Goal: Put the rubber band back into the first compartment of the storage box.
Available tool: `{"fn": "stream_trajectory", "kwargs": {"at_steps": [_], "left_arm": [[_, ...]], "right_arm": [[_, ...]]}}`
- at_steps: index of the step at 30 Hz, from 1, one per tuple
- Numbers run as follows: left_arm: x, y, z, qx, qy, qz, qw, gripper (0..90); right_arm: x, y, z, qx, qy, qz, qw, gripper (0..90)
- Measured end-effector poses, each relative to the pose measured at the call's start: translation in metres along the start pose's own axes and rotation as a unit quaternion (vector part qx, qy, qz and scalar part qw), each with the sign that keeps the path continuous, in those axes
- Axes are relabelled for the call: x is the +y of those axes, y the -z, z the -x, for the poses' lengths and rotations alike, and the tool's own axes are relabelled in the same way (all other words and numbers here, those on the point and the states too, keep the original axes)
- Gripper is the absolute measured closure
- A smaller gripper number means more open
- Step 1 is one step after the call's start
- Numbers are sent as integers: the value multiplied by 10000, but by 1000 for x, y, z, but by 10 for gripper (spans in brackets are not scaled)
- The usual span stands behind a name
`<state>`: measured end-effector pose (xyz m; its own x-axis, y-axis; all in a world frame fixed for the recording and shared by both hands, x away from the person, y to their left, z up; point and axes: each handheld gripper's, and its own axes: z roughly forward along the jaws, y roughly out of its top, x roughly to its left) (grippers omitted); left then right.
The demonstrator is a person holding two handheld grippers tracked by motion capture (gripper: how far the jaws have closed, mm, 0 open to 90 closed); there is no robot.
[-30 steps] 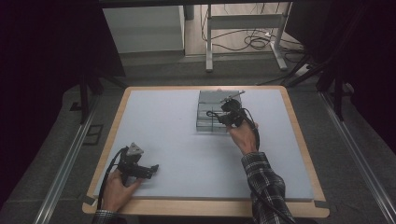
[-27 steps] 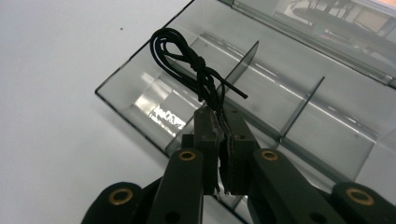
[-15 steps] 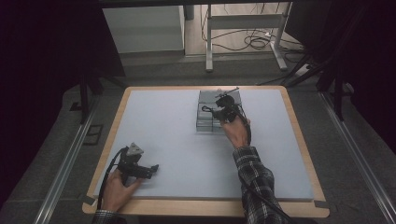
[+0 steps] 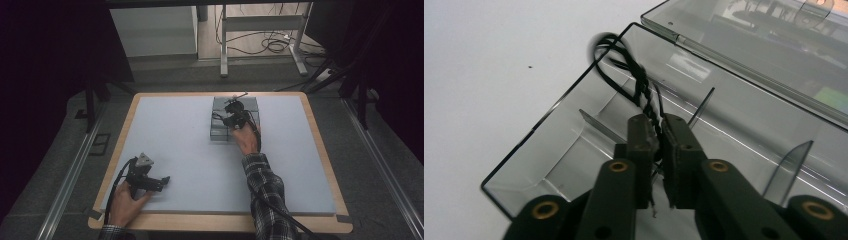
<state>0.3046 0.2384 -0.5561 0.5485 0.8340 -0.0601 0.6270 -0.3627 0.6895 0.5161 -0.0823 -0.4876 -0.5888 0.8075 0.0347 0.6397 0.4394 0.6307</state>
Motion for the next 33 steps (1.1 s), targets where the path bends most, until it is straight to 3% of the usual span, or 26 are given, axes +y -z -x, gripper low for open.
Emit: {"fn": "stream_trajectory", "kwargs": {"at_steps": [5,19,33], "left_arm": [[0,0,0,0,0,0,10000,0],[0,0,0,5,-7,-6,10000,0],[0,0,0,5,-7,-7,10000,0]], "right_arm": [[2,-3,0,-65,-30,44,10000,729],[4,4,-3,65,64,69,9999,657],[0,14,-11,136,341,24,9993,468]]}}
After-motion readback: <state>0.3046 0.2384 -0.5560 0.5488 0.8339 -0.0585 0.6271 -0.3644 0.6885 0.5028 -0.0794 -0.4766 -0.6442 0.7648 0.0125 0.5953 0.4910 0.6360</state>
